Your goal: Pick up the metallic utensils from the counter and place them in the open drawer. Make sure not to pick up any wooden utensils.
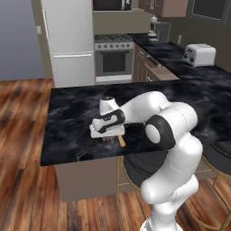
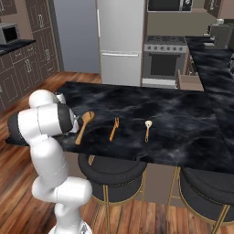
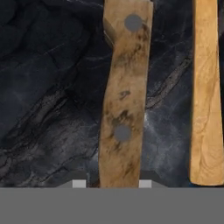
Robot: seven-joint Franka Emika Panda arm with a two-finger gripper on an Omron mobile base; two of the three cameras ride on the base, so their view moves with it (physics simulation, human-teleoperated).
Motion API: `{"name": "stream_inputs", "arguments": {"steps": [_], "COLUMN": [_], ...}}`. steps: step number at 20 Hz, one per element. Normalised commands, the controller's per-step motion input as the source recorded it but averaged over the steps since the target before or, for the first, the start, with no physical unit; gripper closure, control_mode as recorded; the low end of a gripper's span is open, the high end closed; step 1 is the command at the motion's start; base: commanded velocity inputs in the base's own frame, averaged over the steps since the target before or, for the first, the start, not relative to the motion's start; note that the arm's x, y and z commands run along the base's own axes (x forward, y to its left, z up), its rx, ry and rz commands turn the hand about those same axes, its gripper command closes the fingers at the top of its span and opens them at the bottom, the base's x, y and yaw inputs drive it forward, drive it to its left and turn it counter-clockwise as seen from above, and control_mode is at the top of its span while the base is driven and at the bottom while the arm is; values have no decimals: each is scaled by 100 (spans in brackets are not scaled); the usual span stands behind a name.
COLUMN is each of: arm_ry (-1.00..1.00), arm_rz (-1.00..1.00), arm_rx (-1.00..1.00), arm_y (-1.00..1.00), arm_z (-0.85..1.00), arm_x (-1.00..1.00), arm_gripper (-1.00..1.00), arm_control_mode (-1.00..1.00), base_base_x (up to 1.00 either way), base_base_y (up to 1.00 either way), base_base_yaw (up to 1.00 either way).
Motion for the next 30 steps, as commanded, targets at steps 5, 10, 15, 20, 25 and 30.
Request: {"name": "stream_inputs", "arguments": {"steps": [5,10,15,20,25,30], "arm_ry": [-16,-18,-16,-12,-16,-20], "arm_rz": [8,7,3,0,3,4], "arm_rx": [0,0,0,0,9,16], "arm_y": [-25,-52,-72,-68,-73,-51], "arm_z": [100,100,100,98,57,43], "arm_x": [-53,-68,-80,-88,-100,-100], "arm_gripper": [100,100,100,100,100,100], "arm_control_mode": [-100,-100,-100,-100,-100,-100], "base_base_x": [0,0,0,0,0,0], "base_base_y": [0,0,0,0,0,0], "base_base_yaw": [0,0,0,0,0,0]}}
